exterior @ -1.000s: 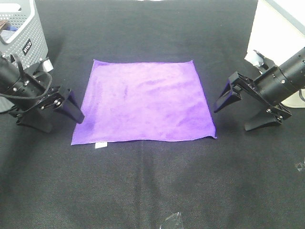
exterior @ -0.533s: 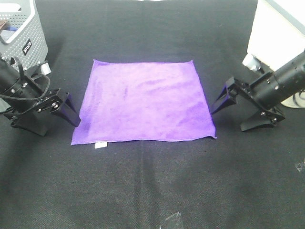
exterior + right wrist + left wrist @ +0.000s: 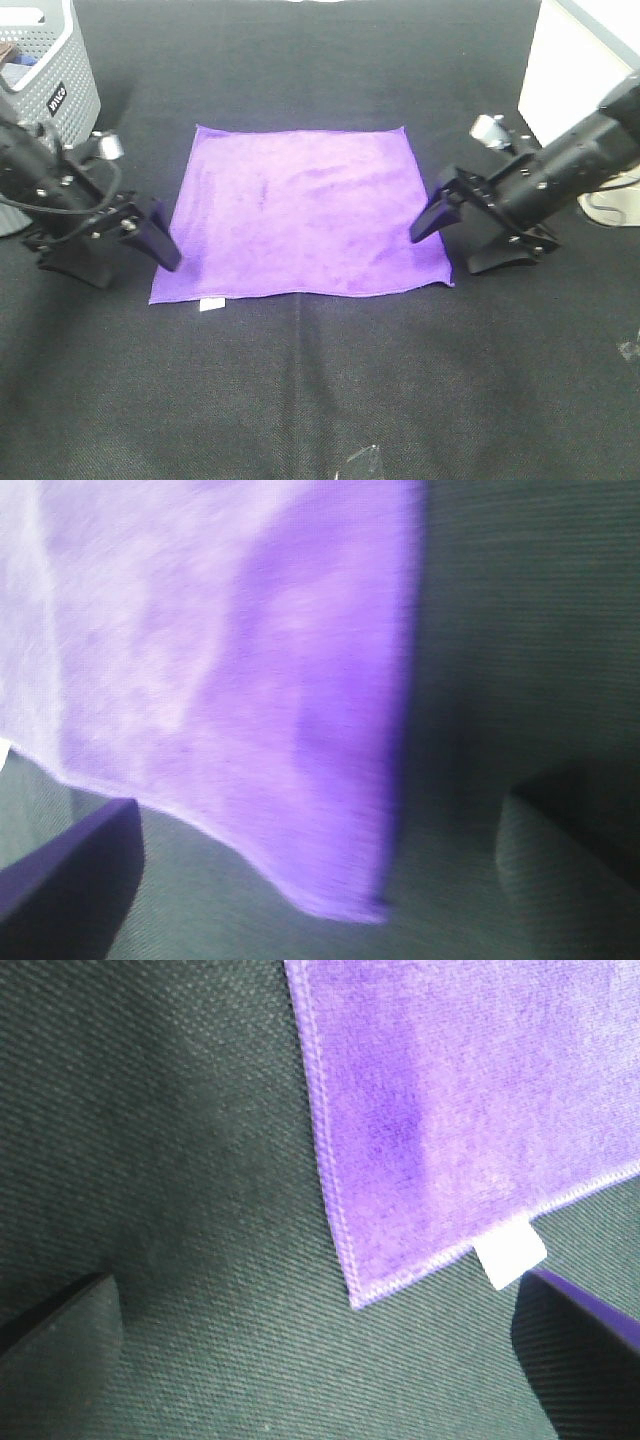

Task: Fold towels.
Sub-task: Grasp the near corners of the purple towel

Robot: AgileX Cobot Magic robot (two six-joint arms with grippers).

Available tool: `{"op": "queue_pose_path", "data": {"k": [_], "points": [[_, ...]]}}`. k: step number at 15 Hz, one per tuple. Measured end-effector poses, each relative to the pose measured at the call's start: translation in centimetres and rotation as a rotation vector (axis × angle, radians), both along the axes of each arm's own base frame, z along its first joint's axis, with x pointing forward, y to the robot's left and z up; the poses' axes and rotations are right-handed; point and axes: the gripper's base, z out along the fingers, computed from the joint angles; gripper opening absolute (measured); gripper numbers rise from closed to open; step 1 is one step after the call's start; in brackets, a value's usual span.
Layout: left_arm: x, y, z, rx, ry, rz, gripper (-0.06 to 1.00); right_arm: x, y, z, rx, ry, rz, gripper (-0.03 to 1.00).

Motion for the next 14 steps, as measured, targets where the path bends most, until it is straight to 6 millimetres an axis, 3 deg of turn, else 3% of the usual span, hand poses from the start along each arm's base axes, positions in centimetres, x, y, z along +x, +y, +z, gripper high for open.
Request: {"op": "queue_pose_path", "data": {"k": [3,5,12,13,14], "points": [[-0.3,-3.3,-0.9,-0.031,0.025,-0.008,0.86,-0.4,2.8,-0.3,-0.005,-0.010,0.058,0.84],[-0.3,-4.6,-1.2,-0.036,0.017,-0.003,0.73,-0.8,4.2,-0.5,-0.006,-0.004,0.095,0.75],[-0.2,-5.0,-2.0,-0.028,0.010,0.027,0.19,-1.0,4.3,-1.4,-0.021,0.014,0.103,0.30],[0.1,-4.9,-2.0,-0.019,-0.012,0.042,0.03,-1.0,4.2,-1.6,-0.033,0.008,0.106,0.18],[0.1,-4.9,-2.0,-0.018,-0.016,0.044,0.00,-1.0,4.1,-1.7,-0.041,0.005,0.109,0.10]]}}
